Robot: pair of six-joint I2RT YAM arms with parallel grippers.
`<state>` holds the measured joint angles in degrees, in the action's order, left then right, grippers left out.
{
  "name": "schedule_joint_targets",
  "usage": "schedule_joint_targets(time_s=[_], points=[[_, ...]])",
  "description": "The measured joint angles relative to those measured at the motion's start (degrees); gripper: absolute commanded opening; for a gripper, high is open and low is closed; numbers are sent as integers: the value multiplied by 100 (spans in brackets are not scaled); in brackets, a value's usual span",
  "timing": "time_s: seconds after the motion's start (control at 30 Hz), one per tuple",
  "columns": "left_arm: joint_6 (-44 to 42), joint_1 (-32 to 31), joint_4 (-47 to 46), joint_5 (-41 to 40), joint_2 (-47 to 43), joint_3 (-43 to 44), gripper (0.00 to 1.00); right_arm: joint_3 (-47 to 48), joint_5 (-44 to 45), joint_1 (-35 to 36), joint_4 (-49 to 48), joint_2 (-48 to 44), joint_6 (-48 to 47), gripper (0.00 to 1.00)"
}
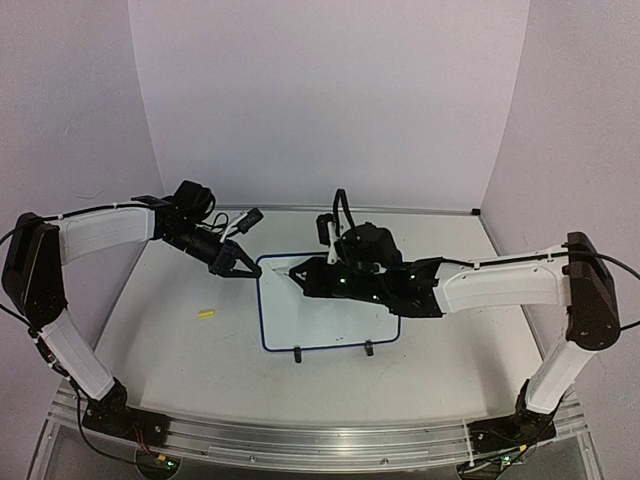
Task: Write a sentence on the whiteboard
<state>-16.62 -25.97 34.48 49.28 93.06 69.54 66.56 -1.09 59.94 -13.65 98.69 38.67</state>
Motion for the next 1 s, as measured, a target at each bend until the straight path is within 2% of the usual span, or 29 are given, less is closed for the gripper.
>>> schedule_joint_targets(time_s=[0.57,1.0], points=[[0,-22,5,-36,-21,0,0,-100,-97,0,-59,-508,-31,0],[0,-25,7,-42,-22,-1,0,-90,3,0,12,-442,-27,0]])
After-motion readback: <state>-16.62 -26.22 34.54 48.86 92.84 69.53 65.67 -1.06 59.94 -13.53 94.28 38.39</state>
